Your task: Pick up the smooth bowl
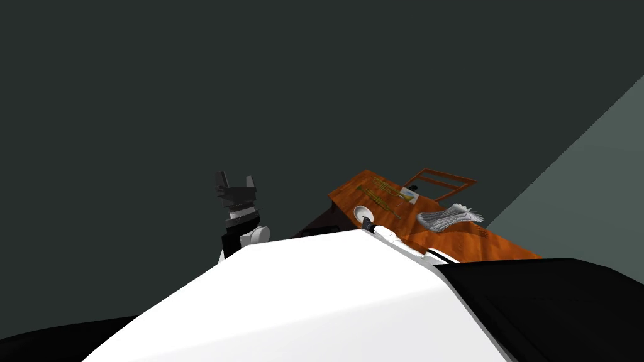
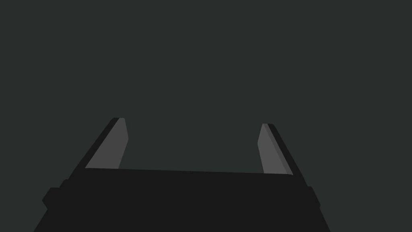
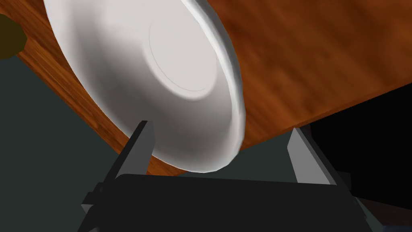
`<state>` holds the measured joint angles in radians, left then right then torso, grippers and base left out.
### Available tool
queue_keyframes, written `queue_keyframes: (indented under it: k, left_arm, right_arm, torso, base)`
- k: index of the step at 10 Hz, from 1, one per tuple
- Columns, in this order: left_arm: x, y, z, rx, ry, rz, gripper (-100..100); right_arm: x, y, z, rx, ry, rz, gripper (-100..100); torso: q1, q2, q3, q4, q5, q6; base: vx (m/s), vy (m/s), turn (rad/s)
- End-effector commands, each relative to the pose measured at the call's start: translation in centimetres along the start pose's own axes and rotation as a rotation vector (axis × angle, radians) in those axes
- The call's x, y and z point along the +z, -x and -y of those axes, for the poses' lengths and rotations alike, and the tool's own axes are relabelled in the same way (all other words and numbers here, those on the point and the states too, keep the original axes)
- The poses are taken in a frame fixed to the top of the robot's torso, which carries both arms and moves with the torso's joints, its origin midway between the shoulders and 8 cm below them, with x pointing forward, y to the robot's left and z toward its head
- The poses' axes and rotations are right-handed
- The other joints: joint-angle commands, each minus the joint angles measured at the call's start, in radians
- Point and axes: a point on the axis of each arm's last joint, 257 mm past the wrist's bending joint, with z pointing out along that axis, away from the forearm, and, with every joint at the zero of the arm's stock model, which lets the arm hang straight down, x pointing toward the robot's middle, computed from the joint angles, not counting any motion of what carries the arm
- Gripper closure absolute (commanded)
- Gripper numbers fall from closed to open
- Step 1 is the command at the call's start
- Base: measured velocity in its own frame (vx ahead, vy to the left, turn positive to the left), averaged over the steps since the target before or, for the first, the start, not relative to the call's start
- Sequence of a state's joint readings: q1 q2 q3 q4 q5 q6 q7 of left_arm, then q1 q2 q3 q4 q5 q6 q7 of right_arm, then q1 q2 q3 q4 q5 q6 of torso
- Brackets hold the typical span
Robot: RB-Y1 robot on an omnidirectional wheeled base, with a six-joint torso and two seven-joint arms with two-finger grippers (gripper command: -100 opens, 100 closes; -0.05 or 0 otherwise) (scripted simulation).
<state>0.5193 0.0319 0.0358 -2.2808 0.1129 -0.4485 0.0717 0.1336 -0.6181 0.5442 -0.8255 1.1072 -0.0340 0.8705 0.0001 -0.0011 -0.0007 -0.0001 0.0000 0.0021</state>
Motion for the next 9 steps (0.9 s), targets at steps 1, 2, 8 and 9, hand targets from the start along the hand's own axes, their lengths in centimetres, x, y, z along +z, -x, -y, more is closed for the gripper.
queue_keyframes:
  k: [1, 2, 8, 9]
  left_arm:
    - [0.0, 0.0, 0.0, 0.000, 0.000, 0.000, 0]
    - [0.0, 0.0, 0.0, 0.000, 0.000, 0.000, 0]
    - [0.0, 0.0, 0.0, 0.000, 0.000, 0.000, 0]
    - [0.0, 0.0, 0.0, 0.000, 0.000, 0.000, 0]
  right_arm:
    - [0.4, 0.9, -0.8, 0.011, -0.003, -0.006, -100]
    - [0.6, 1.2, -1.1, 0.015, -0.004, -0.008, -100]
    - [1.3, 3.1, -2.7, 0.032, -0.006, -0.017, -100]
    - [1.3, 3.1, -2.7, 0.033, -0.007, -0.019, 100]
  torso:
    - [0.000, 0.000, 0.000, 0.000, 0.000, 0.000]
    - [-0.003, 0.000, 0.000, 0.000, 0.000, 0.000]
    - [-0.003, 0.000, 0.000, 0.000, -0.001, 0.000]
    - [-0.001, 0.000, 0.000, 0.000, 0.000, 0.000]
  base:
    - [0.000, -0.057, 0.089]
    - [0.003, -0.094, 0.081]
    - [-0.001, -0.062, 0.047]
    - [0.000, 0.000, 0.000]
